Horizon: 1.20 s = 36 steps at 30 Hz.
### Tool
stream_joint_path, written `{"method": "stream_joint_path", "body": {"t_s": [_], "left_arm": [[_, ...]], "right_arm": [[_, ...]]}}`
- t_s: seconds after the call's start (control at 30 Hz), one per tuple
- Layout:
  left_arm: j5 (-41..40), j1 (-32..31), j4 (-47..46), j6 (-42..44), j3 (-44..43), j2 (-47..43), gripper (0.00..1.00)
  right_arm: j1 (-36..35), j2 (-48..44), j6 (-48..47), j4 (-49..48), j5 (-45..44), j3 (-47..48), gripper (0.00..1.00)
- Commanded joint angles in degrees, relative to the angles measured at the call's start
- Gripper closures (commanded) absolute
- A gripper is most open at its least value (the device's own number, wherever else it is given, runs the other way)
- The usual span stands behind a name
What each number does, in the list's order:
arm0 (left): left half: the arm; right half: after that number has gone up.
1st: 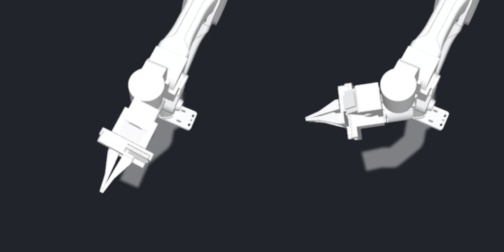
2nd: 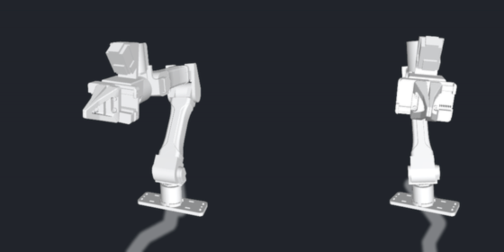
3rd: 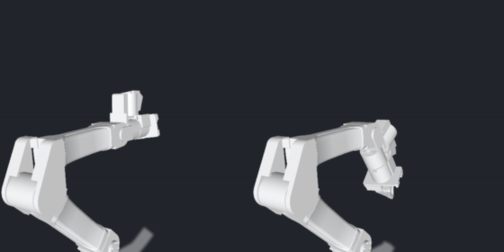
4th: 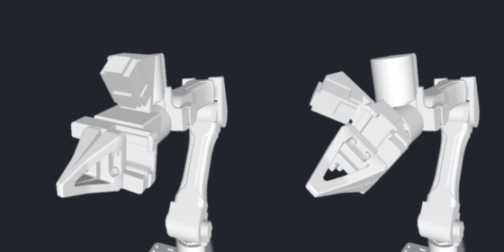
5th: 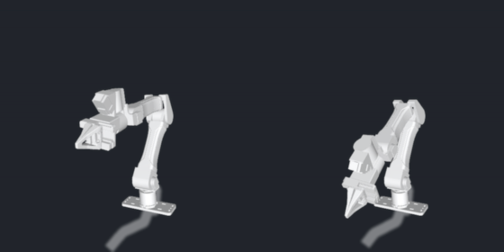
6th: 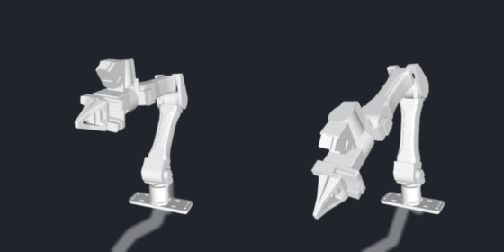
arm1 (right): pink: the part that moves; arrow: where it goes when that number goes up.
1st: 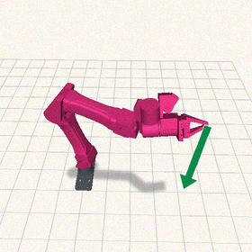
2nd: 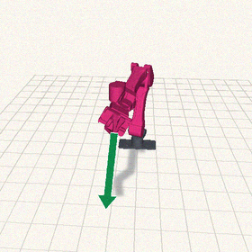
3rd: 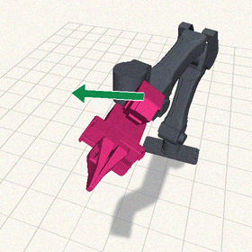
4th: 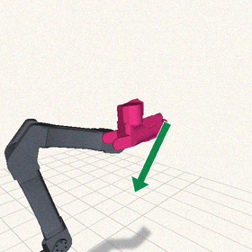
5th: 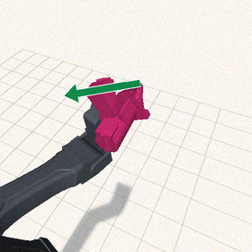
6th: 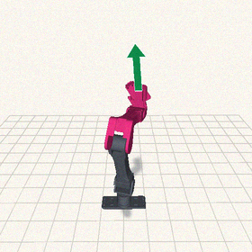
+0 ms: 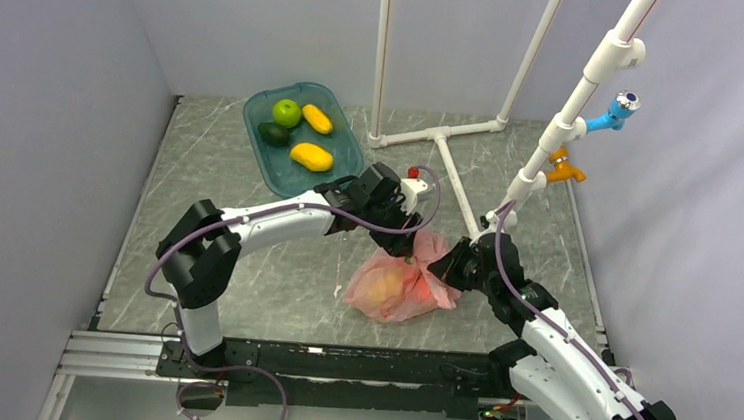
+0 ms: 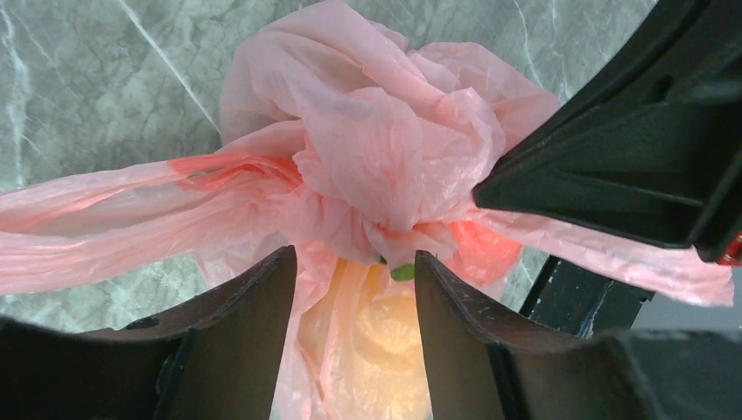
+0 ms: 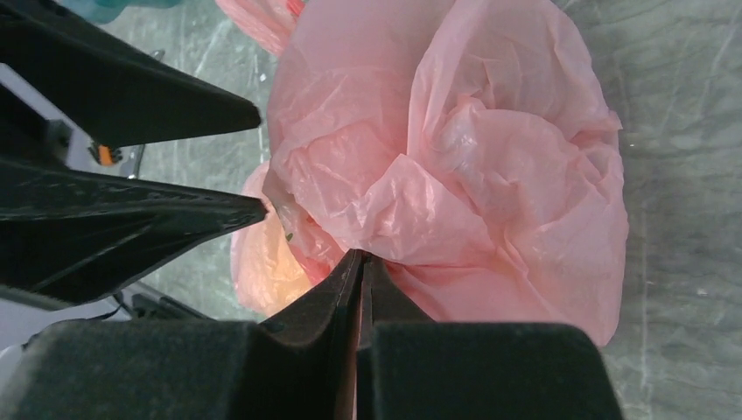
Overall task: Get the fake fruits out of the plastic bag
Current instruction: Untie the plastic bag at the center of the board.
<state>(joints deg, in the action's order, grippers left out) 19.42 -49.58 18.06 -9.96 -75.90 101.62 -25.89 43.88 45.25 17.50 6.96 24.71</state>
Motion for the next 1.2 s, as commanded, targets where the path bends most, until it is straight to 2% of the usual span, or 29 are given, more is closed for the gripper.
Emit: {"method": "stream_joint_path", "body": {"t_s": [0.0, 0.13, 0.4, 0.5, 0.6, 0.7, 0.8, 0.83, 1.03, 1.17], "left_arm": [[2.16, -0.3, 0.08, -1.58, -2.52, 0.34, 0.43], [2.51, -0.28, 1.16, -1.49, -3.45, 1.18, 0.43], [2.64, -0.34, 2.83, -0.18, -4.7, 2.31, 0.58], [2.81, -0.34, 2.96, -0.03, -4.86, 2.72, 0.67], [3.72, -0.33, 4.67, 0.62, -6.36, 3.58, 0.87], [3.16, -0.38, 4.87, 1.27, -6.36, 3.12, 1.0], [3.8, -0.35, 4.04, 2.05, -5.91, 1.89, 1.0], [4.19, -0.34, 3.51, 2.14, -5.62, 1.3, 1.0], [5.54, -0.37, -1.05, 2.05, -2.37, -2.04, 1.0], [6.68, -0.35, -3.2, 1.96, -1.09, -3.27, 1.0]], "right_arm": [[-0.19, -2.26, 3.23, -4.02, 3.06, 0.07, 0.95], [-0.26, -2.79, 4.1, -4.62, 3.45, -0.45, 0.95], [-0.3, -2.57, 2.5, -1.11, 2.64, 1.46, 0.95], [-0.28, -3.22, 2.09, -0.16, 2.35, 1.99, 0.95], [-0.24, -4.36, 1.2, 1.18, 0.3, 2.65, 0.94], [-0.3, -4.55, -1.96, 4.93, -2.27, 5.79, 0.84], [-0.3, -3.73, -6.51, 8.53, -6.65, 9.33, 0.65], [-0.22, -2.98, -7.9, 9.4, -8.3, 11.33, 0.61], [-0.26, -0.25, -13.55, 7.21, -7.28, 15.7, 0.48], [-0.3, 1.79, -12.71, 4.7, -3.3, 15.92, 0.45]]}}
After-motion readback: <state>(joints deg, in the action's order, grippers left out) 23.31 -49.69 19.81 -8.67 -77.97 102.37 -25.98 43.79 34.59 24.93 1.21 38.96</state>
